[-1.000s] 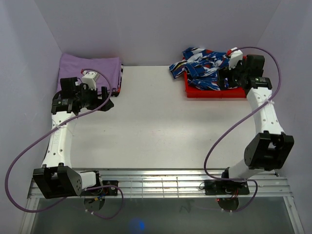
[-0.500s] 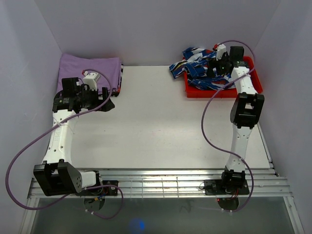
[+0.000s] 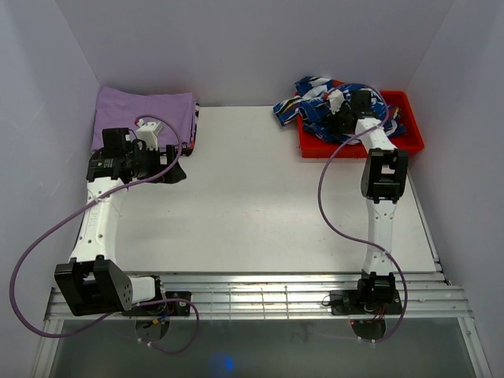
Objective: Fold and stack the trousers
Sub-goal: Grab the trousers from the pile
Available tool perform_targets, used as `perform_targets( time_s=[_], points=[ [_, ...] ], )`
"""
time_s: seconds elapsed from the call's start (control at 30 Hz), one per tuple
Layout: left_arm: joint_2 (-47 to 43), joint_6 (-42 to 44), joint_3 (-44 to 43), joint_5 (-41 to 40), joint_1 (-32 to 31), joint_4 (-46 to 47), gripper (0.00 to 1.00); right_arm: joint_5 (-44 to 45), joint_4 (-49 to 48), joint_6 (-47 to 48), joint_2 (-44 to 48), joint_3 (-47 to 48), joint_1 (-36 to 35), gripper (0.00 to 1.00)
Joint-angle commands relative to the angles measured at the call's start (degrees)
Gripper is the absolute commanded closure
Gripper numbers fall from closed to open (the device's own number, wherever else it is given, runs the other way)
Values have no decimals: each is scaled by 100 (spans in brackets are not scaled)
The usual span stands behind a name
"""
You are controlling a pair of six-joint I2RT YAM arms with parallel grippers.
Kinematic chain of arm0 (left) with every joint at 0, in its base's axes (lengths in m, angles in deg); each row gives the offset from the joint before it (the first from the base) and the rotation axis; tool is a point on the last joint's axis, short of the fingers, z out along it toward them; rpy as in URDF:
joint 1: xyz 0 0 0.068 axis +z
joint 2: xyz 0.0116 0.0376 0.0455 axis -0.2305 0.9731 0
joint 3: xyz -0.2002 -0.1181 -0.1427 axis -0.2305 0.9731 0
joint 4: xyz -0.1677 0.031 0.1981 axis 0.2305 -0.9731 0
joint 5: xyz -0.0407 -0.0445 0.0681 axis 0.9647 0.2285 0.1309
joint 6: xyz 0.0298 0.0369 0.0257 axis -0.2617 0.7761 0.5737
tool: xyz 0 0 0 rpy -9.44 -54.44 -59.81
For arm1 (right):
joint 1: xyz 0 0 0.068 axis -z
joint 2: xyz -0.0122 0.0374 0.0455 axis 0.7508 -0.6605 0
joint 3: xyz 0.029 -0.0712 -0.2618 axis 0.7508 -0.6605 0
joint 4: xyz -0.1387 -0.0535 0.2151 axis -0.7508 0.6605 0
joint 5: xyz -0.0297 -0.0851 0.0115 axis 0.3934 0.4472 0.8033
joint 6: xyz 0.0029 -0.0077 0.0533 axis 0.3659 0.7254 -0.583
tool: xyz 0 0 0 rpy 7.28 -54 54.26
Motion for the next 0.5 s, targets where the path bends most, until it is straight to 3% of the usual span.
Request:
perform_targets(
  time_s=[0.0, 0.03, 0.07, 0.17, 0.23, 0.37, 0.47],
  points=[
    [-79, -44, -34, 24, 17, -52, 2, 272, -158, 410, -315, 59, 34, 61],
    [-88, -62, -34, 15, 26, -52, 2, 280, -175, 297, -289, 77, 34, 84],
    [-88, -53, -42, 15, 17, -61, 2, 289, -184, 235, -245, 155, 34, 92],
    [-97, 26, -208, -186, 17, -52, 2, 280, -323, -168, 394, 331, 34, 92],
    [-1, 96, -481, -406, 17, -26, 2, 219, -700, -590, 1412, 314, 43, 92],
    [202, -201, -842, -390, 17, 122, 2, -71, -1939, -1899, 3101, 252, 34, 92],
    [9, -701, -781, -590, 17, 465, 2, -220, -3807, -3259, 4042, 454, 8, 92]
  ],
)
